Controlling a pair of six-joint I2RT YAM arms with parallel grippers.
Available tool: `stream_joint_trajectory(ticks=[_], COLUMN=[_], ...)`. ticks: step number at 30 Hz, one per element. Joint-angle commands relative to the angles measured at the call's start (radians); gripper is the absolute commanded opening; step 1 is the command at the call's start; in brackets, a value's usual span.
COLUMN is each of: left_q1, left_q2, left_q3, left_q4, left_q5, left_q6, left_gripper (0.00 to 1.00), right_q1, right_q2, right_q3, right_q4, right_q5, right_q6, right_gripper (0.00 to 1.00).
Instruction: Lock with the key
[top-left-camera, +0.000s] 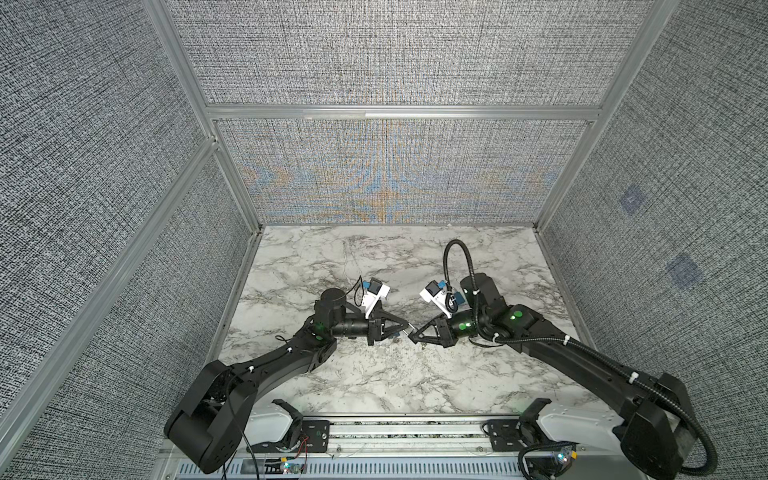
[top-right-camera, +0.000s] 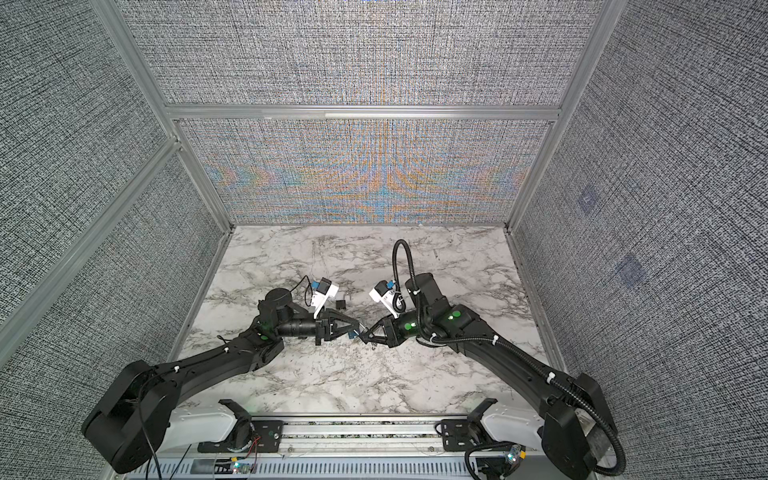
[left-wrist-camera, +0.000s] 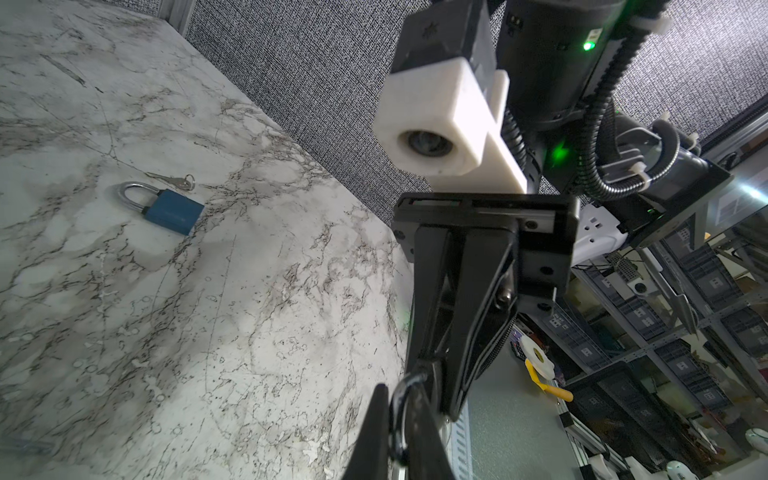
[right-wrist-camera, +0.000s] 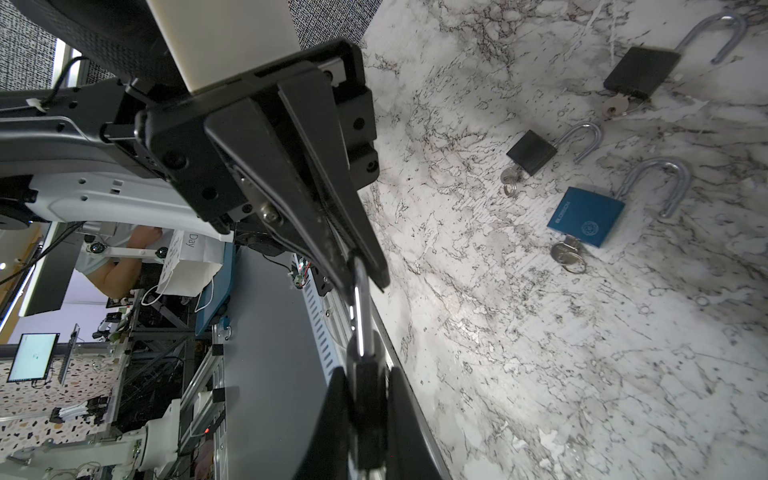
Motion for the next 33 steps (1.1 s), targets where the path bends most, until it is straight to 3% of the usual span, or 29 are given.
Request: stream_joint_trajectory(ticks=[1, 33], left_q1=[-0.001, -0.03], left_q2=[0.011, -0.01], left_q3=[-0.005, -0.111], left_q4=[-0.028, 0.134], left_q5=[-0.069, -0.057], left_q6=[0.017, -0.095], left_gripper=[0.0, 0.0], right_q1=[0.003, 0.002], right_q2=[-0.01, 0.031], right_q3=[-0.005, 0.001], right_q4=[0.156, 0.33], right_q5=[-0.115, -0.057], right_q6=[0.062, 0.145], right_gripper=[0.0, 0.0])
